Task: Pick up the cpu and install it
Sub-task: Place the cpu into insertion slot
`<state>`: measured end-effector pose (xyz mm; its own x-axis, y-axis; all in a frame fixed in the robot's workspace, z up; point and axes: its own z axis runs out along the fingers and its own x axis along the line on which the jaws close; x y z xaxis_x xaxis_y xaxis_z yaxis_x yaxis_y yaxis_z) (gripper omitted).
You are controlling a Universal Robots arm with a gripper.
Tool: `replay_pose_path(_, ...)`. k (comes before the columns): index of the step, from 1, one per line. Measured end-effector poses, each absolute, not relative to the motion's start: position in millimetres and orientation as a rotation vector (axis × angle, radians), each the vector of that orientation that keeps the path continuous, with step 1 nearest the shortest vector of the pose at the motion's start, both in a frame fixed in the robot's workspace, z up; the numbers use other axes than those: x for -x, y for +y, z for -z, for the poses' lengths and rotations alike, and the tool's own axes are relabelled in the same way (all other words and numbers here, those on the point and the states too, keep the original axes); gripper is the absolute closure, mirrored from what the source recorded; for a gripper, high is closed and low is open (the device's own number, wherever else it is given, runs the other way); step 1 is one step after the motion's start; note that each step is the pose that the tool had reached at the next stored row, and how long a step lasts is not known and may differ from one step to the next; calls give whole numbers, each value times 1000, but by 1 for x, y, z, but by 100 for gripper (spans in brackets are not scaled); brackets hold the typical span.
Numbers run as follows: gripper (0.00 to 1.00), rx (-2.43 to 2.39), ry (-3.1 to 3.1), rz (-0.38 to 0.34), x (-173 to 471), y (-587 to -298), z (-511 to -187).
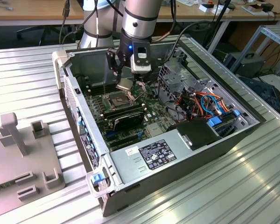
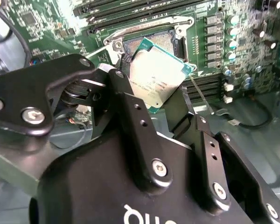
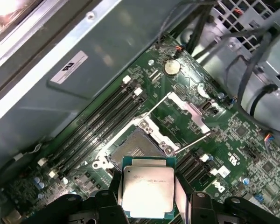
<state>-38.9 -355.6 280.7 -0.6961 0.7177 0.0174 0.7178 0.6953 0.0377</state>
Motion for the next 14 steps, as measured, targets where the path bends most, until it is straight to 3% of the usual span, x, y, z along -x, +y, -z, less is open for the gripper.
replay_pose_path(14,46,1661,-2672,65,39,-356,-279)
